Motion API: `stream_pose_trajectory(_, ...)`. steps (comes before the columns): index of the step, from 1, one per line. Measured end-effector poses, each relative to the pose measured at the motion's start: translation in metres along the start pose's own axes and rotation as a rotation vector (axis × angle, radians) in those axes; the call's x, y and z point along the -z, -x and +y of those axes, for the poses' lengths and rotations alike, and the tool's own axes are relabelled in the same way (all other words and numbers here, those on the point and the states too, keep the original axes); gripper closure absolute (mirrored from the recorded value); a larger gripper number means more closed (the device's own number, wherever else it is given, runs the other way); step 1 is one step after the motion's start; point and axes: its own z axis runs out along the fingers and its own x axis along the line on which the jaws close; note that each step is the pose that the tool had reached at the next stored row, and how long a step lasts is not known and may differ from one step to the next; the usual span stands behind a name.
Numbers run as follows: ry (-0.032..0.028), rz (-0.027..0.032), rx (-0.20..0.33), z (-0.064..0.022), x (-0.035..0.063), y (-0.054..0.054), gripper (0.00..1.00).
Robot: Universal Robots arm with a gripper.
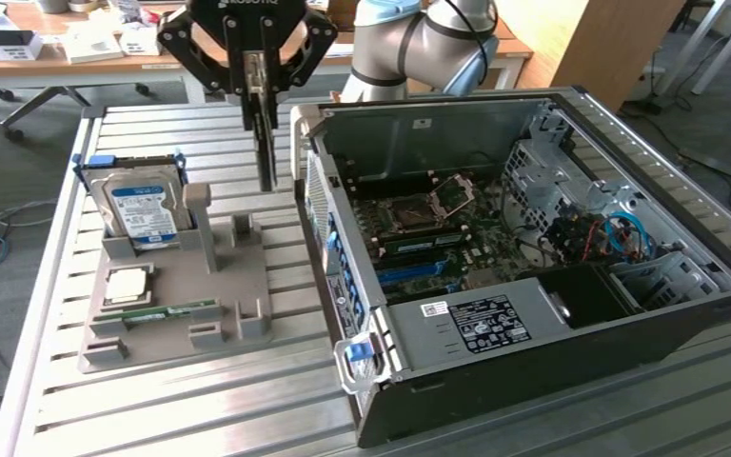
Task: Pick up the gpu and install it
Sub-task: 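Pick up the gpu and move the gpu toward the slot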
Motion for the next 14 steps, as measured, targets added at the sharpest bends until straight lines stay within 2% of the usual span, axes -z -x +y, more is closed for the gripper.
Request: stream_pose_trajectory(14, 0.0001, 0.0, 0.0, 0.0012, -0.001, 0.037, 0.74)
